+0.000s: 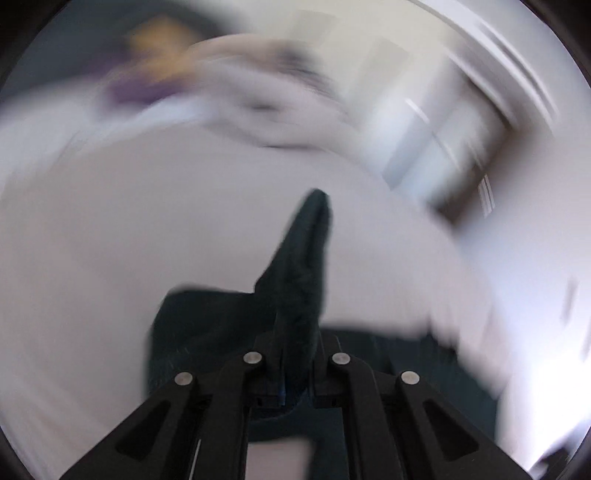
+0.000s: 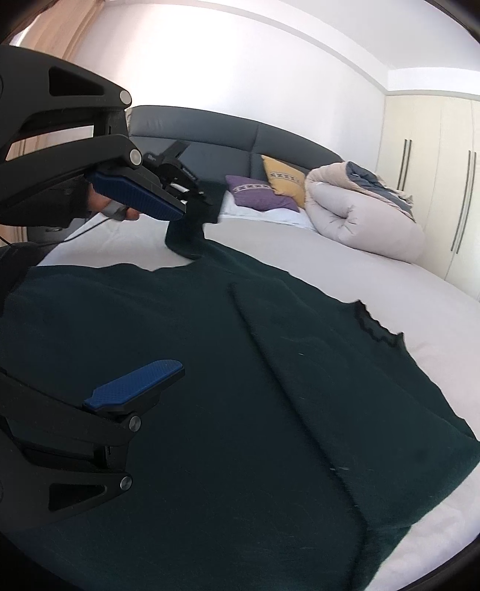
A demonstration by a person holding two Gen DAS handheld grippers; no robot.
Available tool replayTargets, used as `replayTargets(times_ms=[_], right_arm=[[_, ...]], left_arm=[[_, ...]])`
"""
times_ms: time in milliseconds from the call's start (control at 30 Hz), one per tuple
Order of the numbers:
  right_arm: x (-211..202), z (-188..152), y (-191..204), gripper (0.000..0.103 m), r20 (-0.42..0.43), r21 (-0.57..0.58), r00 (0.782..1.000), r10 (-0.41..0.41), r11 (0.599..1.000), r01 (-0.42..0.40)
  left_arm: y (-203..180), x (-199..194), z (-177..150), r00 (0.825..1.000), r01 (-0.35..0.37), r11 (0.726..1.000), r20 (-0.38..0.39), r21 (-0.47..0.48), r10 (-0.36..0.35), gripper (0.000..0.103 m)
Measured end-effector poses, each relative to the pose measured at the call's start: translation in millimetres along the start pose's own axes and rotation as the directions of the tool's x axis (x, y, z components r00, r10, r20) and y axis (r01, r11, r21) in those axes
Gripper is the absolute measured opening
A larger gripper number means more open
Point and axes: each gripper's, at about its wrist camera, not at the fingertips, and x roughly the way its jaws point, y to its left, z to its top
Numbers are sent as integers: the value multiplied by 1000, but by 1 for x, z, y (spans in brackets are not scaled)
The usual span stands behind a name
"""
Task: Fold small clothes
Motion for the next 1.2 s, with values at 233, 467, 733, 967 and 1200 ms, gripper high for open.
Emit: replayTargets(times_ms=[233,467,733,967,1200], right_arm=[[29,36,-8,78,-27,32,999,20,999,-19],[87,57,-2,77,-116,49,993,-16,999,22],[158,68,7,60,-205,44,971,-120,990,131],[198,63,2,35,-284,52,939,-192,975,215],[181,58,24,7,-241,-121,932,-270,962,247]], left_arm=[[-168,57,-140,989,-84,763,-39,641,141,13],[-152,40,-127,996,25,831,-85,555,26,95],[-92,14,-125,986,135,949,-138,286,-99,95],[-65,25,-125,971,190,970,-177,154,-162,83],[-28,18,-114,963,237,971,-130,-19,-238,81]])
